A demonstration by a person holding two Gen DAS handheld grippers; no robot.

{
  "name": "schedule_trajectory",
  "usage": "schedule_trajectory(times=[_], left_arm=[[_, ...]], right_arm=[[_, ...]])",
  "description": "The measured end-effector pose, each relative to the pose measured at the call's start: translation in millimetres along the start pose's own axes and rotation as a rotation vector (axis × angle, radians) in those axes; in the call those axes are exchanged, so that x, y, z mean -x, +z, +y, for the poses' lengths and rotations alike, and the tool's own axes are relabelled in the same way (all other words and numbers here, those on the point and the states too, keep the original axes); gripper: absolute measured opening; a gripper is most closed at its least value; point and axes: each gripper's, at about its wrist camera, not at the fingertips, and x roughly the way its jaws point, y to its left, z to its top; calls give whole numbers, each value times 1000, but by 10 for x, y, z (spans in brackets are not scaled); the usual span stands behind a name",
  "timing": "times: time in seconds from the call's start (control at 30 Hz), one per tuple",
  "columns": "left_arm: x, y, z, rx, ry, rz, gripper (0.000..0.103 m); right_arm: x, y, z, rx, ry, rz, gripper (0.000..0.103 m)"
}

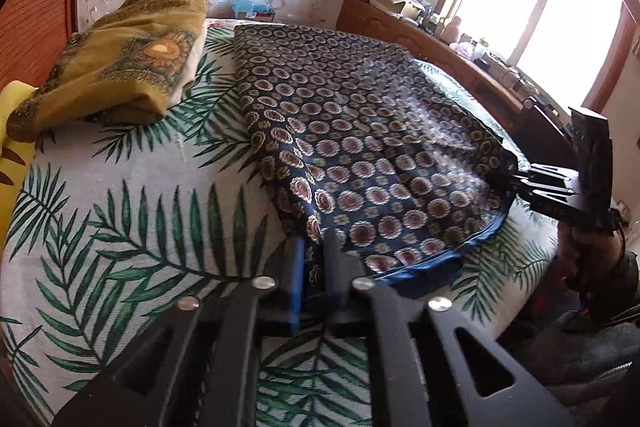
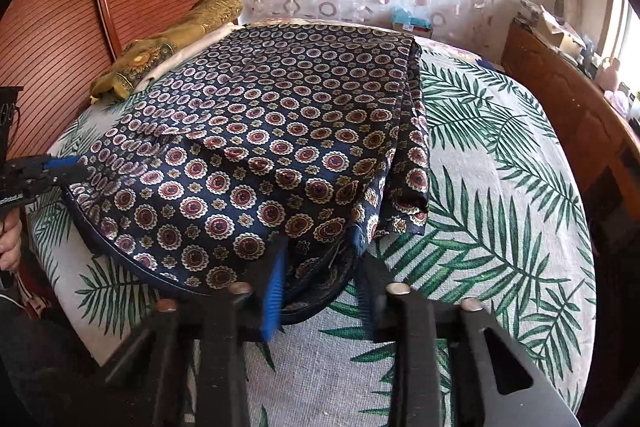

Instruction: Fold small clothes

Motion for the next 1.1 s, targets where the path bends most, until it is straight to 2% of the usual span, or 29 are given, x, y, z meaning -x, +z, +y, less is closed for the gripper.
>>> schedule_trajectory(times=[0.1, 0.3, 0.4, 0.6, 0.73, 0.9, 0.97, 1.0, 1.03, 1.1], left_arm=[[92, 62, -41, -3, -2, -52, 5], [332, 357, -104, 27, -30, -174, 5], [401, 588, -126, 36, -44, -226, 5], [350, 1195, -104, 10, -26, -304, 0], [253, 1319, -69, -5, 27, -285, 0], [192, 1056, -92, -36, 53, -193, 2], [145, 879, -113, -51, 79, -139, 20], [123, 794, -114, -49, 82, -122, 34], [93, 694, -114, -46, 72, -95, 41], [44, 546, -106, -34, 69, -53, 41]], right_arm=[[21, -1, -18, -28, 26, -25, 7], [268, 108, -155, -108, 100, -142, 5], [353, 252, -237, -130, 125, -189, 5], [355, 620, -391, -133, 129, -259, 5], [189, 841, -413, -129, 124, -263, 4], [140, 727, -373, -120, 124, -262, 4], [97, 689, -374, -121, 117, -250, 4], [100, 678, -385, -122, 113, -246, 4], [115, 652, -395, -123, 106, -245, 4], [165, 623, -399, -121, 93, -243, 4]])
